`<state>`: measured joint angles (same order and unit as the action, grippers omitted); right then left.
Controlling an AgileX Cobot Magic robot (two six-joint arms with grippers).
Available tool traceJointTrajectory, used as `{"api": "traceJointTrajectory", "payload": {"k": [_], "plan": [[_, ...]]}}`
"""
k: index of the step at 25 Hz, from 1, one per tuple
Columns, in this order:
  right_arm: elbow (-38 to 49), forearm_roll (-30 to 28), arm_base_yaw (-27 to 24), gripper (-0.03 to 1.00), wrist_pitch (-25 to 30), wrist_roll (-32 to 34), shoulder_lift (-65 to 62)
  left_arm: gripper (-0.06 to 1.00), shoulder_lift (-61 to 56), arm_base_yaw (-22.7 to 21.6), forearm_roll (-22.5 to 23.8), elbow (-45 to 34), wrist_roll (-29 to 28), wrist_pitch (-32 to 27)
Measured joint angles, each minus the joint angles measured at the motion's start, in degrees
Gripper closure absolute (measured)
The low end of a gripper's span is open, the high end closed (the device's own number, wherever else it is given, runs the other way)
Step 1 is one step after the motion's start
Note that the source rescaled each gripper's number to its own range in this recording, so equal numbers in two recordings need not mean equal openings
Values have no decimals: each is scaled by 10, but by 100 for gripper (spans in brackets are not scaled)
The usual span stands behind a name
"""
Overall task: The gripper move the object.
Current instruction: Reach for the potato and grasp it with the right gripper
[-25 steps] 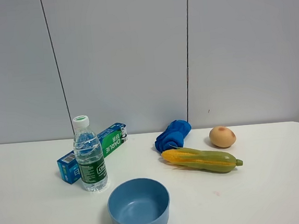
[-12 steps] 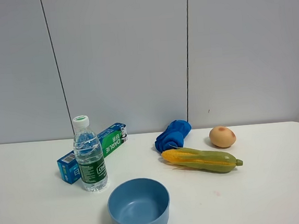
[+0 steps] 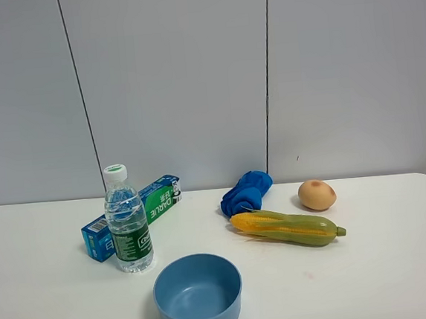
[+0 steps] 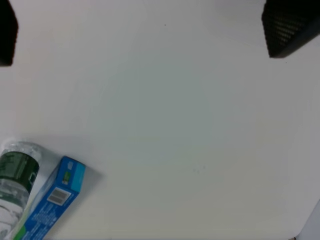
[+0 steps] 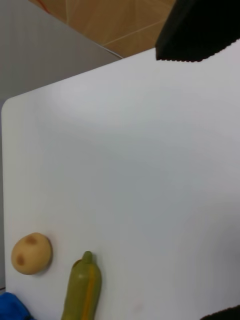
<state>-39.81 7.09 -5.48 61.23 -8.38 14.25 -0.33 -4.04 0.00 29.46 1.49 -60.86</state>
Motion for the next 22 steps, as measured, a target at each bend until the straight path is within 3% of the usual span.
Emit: {"api": "traceJointTrajectory", "payload": {"k": [14, 22], "plan": [[-340, -2, 0, -3, -11, 0, 372, -6, 0, 0, 0, 0, 0, 0], [-458, 29, 0, -3, -12, 0, 595, -6, 0, 0, 0, 0, 0, 0]]}}
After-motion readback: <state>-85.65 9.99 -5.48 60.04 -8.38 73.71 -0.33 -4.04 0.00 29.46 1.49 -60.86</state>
